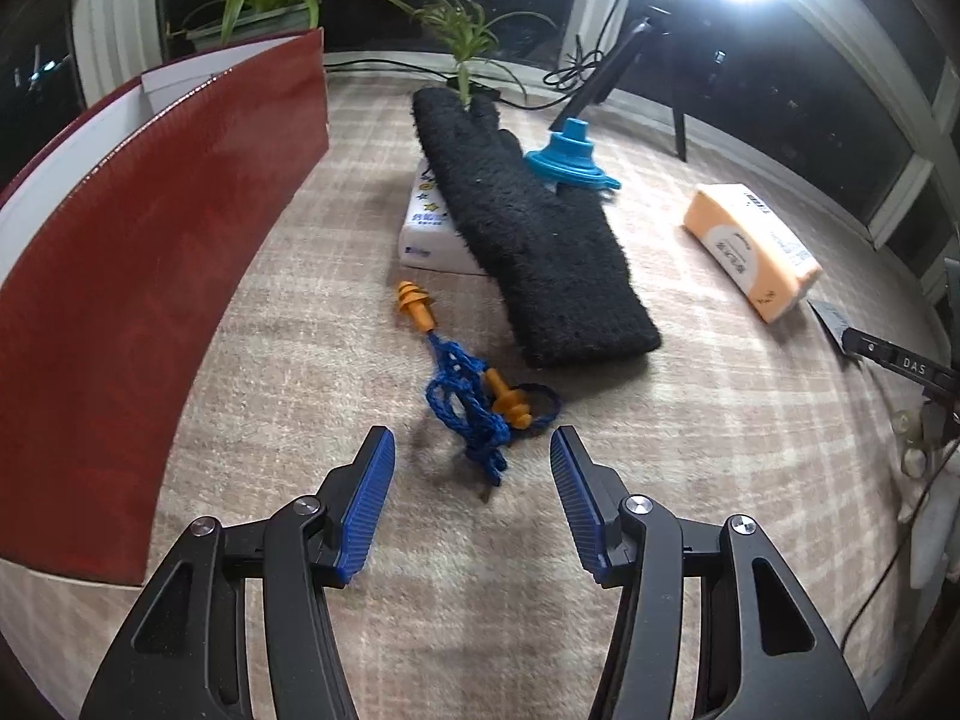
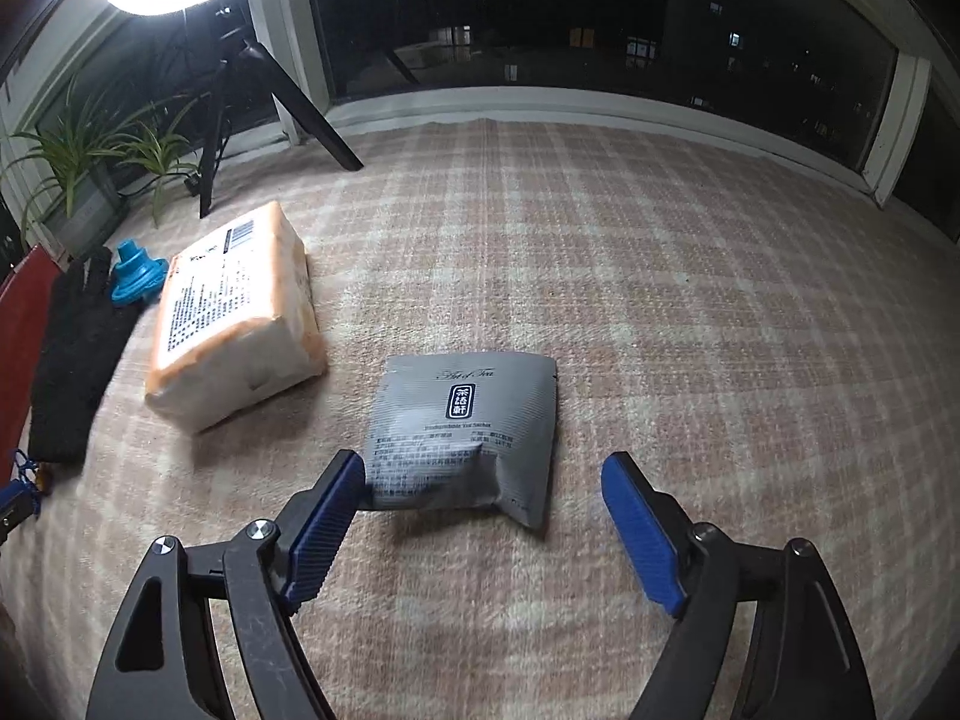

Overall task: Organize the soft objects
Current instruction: 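Move the right tool to the grey sachet while the left tool approaches the blue-corded earplugs, then close the right tool on the grey sachet while the left tool closes on the earplugs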

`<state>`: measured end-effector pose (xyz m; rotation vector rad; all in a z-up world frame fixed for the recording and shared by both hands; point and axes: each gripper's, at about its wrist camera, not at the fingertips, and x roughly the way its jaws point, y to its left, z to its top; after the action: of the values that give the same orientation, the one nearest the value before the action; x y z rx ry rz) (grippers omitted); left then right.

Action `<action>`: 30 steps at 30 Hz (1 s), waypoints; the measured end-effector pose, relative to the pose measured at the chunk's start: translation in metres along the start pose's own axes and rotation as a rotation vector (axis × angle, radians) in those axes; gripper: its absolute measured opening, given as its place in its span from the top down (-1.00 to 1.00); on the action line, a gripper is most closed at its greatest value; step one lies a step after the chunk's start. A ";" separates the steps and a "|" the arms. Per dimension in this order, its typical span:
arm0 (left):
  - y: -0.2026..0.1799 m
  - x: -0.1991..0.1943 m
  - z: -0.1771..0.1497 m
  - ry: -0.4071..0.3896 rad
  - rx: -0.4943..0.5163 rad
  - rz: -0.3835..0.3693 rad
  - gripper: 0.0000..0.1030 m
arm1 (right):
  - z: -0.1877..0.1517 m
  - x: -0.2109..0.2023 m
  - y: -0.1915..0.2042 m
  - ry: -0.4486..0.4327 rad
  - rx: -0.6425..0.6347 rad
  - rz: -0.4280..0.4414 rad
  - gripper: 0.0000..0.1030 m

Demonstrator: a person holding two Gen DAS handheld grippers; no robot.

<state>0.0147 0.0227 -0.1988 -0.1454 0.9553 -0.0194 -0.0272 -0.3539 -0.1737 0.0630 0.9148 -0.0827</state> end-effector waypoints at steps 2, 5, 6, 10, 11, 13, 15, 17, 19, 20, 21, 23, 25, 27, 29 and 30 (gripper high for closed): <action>0.001 0.003 0.001 0.000 -0.005 0.006 -0.12 | 0.001 0.004 0.002 0.002 -0.009 -0.005 -0.52; 0.001 0.009 0.004 0.002 -0.014 0.008 -0.12 | 0.001 0.008 0.005 0.007 -0.021 -0.018 -0.53; 0.000 0.011 0.005 0.003 -0.013 0.012 -0.12 | 0.001 0.010 0.005 0.008 -0.022 -0.018 -0.53; -0.004 0.017 0.008 -0.009 0.002 0.043 -0.12 | 0.000 0.015 0.007 0.005 -0.030 -0.043 -0.56; -0.006 0.018 0.009 -0.013 0.007 0.053 -0.12 | 0.000 0.014 0.006 0.004 -0.030 -0.045 -0.60; -0.008 0.021 0.011 -0.022 0.010 0.068 -0.12 | 0.001 0.014 0.005 -0.002 -0.026 -0.055 -0.61; -0.012 0.024 0.011 -0.034 0.027 0.100 -0.14 | 0.002 0.016 0.005 0.001 -0.028 -0.059 -0.61; -0.017 0.026 0.011 -0.047 0.050 0.129 -0.15 | 0.004 0.019 0.007 0.008 -0.037 -0.062 -0.61; -0.018 0.026 0.010 -0.059 0.056 0.141 -0.17 | 0.006 0.020 0.010 0.006 -0.052 -0.072 -0.63; -0.018 0.026 0.010 -0.061 0.055 0.141 -0.17 | 0.008 0.022 0.012 0.009 -0.061 -0.076 -0.66; -0.017 0.025 0.010 -0.062 0.052 0.138 -0.17 | 0.009 0.023 0.012 0.012 -0.064 -0.080 -0.67; -0.016 0.026 0.011 -0.063 0.047 0.132 -0.17 | 0.012 0.025 0.012 0.019 -0.064 -0.077 -0.68; -0.015 0.025 0.011 -0.063 0.046 0.128 -0.12 | 0.014 0.027 0.009 0.034 -0.059 -0.055 -0.68; -0.015 0.025 0.011 -0.063 0.044 0.123 -0.10 | 0.015 0.029 0.007 0.048 -0.058 -0.032 -0.67; -0.015 0.025 0.010 -0.065 0.042 0.120 -0.03 | 0.015 0.029 0.005 0.058 -0.058 -0.020 -0.67; -0.015 0.024 0.010 -0.065 0.042 0.118 0.01 | 0.015 0.029 0.005 0.062 -0.064 -0.017 -0.67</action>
<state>0.0380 0.0075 -0.2108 -0.0505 0.8966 0.0736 0.0026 -0.3515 -0.1874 -0.0019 0.9799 -0.0676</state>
